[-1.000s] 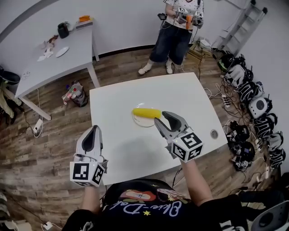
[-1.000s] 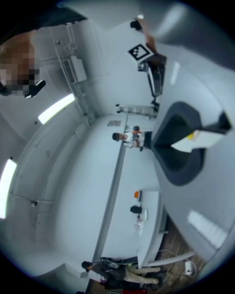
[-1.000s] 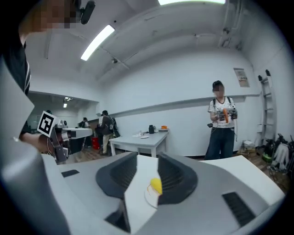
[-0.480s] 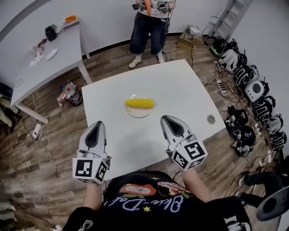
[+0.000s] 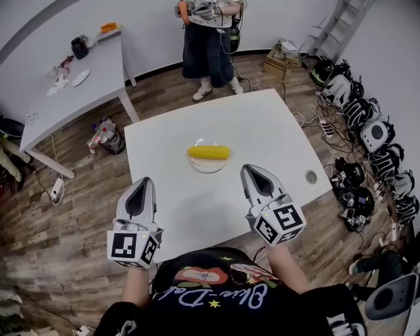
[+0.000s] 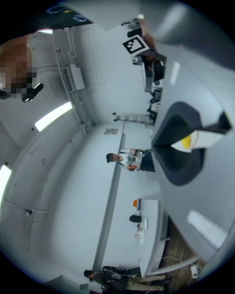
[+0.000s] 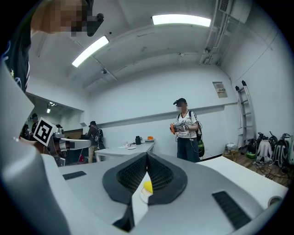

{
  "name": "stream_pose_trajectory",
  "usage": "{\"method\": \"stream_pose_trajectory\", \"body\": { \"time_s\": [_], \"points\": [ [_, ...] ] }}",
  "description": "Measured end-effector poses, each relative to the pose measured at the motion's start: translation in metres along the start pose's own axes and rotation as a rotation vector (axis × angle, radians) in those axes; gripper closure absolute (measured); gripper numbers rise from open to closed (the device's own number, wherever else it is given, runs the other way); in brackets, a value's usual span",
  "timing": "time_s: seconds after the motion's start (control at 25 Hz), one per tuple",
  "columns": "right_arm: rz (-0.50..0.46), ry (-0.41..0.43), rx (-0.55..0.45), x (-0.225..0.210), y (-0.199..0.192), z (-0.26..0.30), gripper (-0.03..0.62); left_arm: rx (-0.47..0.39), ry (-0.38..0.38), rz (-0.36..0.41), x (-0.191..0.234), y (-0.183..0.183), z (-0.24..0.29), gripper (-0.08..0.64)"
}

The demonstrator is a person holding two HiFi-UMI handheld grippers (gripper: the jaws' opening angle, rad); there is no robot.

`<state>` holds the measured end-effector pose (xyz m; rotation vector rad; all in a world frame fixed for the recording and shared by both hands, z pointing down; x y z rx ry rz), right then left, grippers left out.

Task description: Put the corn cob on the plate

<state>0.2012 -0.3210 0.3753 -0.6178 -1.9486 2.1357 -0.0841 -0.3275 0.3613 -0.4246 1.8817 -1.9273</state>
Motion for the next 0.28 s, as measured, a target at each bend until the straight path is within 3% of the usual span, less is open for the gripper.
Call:
{"method": "stream_pose_trajectory", "body": {
  "time_s": [0.28],
  "points": [
    [-0.002, -0.007, -0.004, -0.0003, 0.0012, 0.0036, 0.575, 0.008, 0.004, -0.003, 0.0033, -0.0017, -0.0016, 0.566]
  ]
}}
Point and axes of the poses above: the fingertips, and each gripper's own axes: z forward along the fingers, x to its left, y out of its top, the point moved 6 cm from there along -z, backward along the fingers, and after that the axes turned 5 degrees about z, right-handed, at the moved point
